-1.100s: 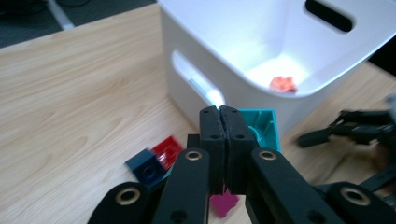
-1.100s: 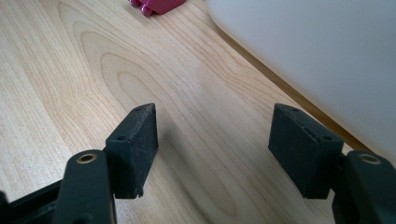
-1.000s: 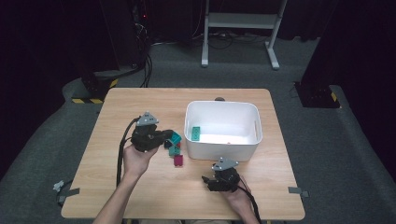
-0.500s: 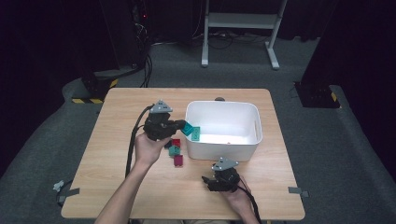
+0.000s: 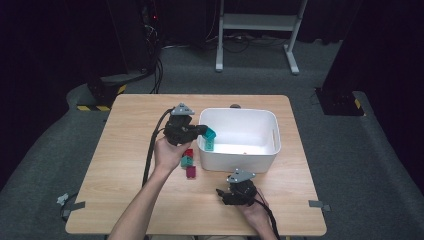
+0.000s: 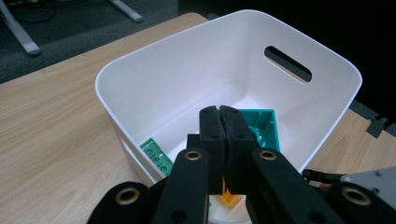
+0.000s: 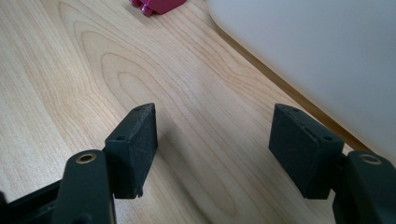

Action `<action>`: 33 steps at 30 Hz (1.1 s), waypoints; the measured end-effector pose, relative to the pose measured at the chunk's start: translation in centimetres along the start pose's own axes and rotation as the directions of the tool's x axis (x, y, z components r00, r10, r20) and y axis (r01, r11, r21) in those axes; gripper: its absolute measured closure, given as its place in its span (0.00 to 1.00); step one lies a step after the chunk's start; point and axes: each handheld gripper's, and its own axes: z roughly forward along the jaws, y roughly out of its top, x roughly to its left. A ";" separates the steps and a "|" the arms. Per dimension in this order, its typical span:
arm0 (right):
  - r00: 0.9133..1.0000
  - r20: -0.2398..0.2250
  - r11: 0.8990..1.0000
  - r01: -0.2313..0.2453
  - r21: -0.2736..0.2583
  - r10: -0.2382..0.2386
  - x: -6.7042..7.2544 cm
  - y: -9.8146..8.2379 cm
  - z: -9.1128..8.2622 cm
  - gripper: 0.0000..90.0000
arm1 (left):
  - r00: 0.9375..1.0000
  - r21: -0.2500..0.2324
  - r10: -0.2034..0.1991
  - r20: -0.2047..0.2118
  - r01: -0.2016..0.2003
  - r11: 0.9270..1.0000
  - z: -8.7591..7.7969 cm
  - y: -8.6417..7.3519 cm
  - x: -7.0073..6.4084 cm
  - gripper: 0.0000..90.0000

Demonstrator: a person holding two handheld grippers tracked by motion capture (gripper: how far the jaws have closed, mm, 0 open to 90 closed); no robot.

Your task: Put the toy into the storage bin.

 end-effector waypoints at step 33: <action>1.000 -0.001 1.000 0.003 0.000 -0.003 0.0 0.0 0.0 0.36 | 0.996 0.028 0.008 -0.094 -0.005 1.000 1.0 -1.2 -0.5 0.56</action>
